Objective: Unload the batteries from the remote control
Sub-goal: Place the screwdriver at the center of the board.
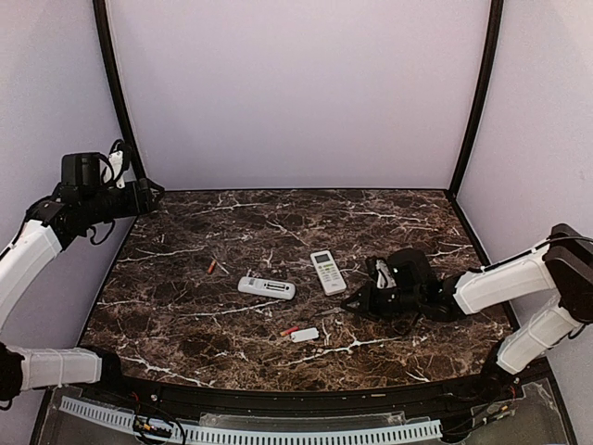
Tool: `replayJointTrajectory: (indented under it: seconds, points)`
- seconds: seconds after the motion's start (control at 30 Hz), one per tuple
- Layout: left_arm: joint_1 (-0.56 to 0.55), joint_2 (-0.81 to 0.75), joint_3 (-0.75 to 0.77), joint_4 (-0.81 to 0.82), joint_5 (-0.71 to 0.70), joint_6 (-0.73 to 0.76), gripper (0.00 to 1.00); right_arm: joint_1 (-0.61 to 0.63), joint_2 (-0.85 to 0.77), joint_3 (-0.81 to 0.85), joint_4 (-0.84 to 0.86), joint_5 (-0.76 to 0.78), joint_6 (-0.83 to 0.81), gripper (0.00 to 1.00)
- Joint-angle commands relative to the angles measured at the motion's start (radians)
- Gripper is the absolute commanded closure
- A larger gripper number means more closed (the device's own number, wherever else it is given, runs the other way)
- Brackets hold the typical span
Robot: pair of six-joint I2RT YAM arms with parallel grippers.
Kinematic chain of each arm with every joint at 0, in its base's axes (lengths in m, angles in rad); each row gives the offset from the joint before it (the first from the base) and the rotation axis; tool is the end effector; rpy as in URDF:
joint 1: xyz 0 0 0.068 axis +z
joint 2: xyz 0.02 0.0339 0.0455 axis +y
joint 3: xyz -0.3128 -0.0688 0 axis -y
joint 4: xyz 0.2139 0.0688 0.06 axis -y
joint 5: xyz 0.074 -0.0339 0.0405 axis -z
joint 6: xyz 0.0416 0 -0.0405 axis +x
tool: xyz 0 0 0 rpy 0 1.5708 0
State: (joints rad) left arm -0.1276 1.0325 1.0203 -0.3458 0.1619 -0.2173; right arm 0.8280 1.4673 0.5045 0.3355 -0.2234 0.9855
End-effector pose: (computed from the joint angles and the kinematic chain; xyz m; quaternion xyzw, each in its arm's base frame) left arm 0.1797 -0.0298 0.3991 0.0093 0.8203 -0.1629 0.5482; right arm 0.1636 0.1918 0.2161 0.0191 0.8865 0.4168 0.2001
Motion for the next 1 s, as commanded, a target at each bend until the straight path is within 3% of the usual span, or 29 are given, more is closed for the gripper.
replayJointTrajectory:
  seconds: [0.0, 0.33, 0.5, 0.57, 0.97]
  points:
    - [0.003, -0.109, -0.071, 0.094, -0.04, 0.008, 0.26, 0.005, 0.001, -0.035, -0.092, 0.12, 0.06, 0.79]
    - [0.002, -0.197, -0.11, 0.156, -0.012, 0.006, 0.26, 0.004, -0.038, -0.029, -0.186, 0.203, 0.099, 0.52]
    - [0.003, -0.264, -0.146, 0.197, -0.017, 0.015, 0.26, 0.005, -0.04, -0.016, -0.201, 0.208, 0.09, 0.25]
    - [0.003, -0.274, -0.148, 0.198, -0.025, 0.017, 0.26, 0.005, -0.042, -0.004, -0.214, 0.211, 0.078, 0.19]
    - [0.003, -0.268, -0.143, 0.192, -0.027, 0.022, 0.26, 0.017, -0.068, 0.108, -0.437, 0.328, -0.045, 0.08]
